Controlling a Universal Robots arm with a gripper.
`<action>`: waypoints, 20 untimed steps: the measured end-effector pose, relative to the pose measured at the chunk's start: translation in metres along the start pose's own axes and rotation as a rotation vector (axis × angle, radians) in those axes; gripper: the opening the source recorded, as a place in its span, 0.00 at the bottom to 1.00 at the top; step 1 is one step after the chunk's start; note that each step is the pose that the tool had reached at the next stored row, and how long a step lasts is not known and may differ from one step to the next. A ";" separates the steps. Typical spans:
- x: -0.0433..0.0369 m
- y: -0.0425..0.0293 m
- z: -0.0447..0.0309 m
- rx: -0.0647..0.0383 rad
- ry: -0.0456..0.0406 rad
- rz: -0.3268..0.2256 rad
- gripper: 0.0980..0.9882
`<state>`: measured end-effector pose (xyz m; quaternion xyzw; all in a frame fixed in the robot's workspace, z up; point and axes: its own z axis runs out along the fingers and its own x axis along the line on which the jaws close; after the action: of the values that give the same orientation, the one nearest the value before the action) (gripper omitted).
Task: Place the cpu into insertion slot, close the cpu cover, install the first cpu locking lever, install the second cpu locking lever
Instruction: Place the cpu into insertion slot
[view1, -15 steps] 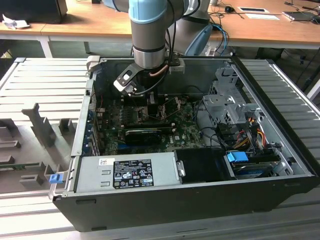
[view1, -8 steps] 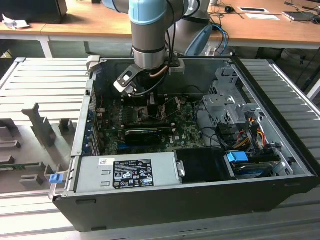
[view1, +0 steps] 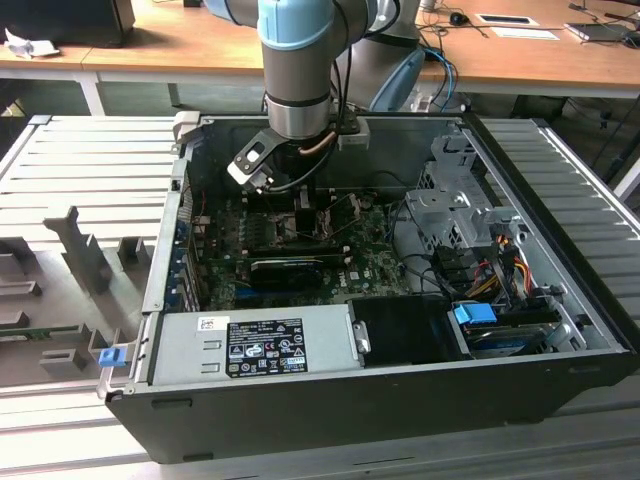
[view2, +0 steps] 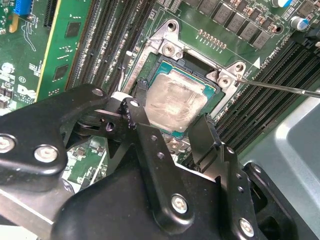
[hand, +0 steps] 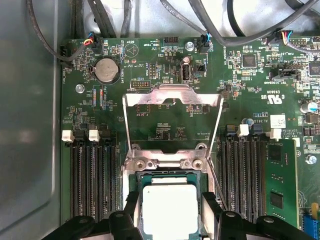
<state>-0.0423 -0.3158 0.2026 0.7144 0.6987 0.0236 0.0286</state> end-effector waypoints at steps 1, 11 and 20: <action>-0.0001 0.0000 -0.0006 0.000 -0.0002 0.000 0.56; -0.0001 0.0007 -0.0095 0.001 -0.0009 0.000 0.41; -0.0001 0.0010 -0.0137 0.002 -0.0009 0.000 0.01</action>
<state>-0.0423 -0.3158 0.2163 0.7144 0.6988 0.0227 0.0283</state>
